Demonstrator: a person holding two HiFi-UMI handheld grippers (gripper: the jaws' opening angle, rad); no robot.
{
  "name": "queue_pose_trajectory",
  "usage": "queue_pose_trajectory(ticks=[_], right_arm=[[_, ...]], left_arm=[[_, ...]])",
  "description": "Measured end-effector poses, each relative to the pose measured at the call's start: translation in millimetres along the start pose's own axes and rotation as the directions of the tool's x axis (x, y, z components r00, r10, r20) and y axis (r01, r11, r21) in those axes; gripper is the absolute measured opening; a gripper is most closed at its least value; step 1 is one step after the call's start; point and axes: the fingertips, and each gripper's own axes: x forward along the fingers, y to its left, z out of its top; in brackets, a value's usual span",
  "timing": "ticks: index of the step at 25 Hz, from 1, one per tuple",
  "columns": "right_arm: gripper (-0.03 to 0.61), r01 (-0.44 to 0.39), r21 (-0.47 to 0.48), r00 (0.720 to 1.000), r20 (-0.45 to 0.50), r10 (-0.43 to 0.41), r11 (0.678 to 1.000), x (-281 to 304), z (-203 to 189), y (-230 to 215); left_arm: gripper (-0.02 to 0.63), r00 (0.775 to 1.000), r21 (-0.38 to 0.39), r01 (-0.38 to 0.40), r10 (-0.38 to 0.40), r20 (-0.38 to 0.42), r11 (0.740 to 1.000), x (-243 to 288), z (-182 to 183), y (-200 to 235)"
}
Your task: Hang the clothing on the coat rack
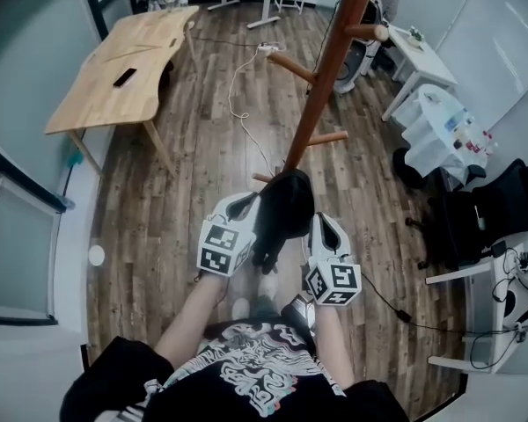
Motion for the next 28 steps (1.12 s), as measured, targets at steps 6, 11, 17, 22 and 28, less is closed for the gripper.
queue_pose_trajectory(ticks=[6, 11, 17, 22, 28], right_arm=[[0.000, 0.056, 0.013, 0.995, 0.078, -0.056, 0.998, -37, 15, -1], [0.000, 0.084, -0.001, 0.995, 0.053, -0.084, 0.996, -51, 8, 0], [0.000, 0.050, -0.039, 0.997, 0.068, -0.047, 0.998, -57, 19, -3], [0.000, 0.008, -0.051, 0.999, 0.053, -0.005, 0.999, -52, 22, -9], [0.000, -0.057, -0.040, 0.997, 0.047, 0.059, 0.998, -52, 26, -17]], left_arm=[[-0.011, 0.997, 0.054, 0.063, -0.066, 0.047, 0.997, -14, 6, -32], [-0.011, 0.996, 0.150, 0.092, -0.093, 0.002, 0.984, -13, -5, -57], [-0.011, 0.997, 0.207, 0.063, -0.070, 0.026, 0.976, -9, 2, -74], [-0.011, 0.997, 0.140, 0.038, -0.047, 0.063, 0.989, -5, 11, -76], [-0.011, 0.998, 0.106, 0.003, -0.009, 0.057, 0.994, -3, 11, -91]])
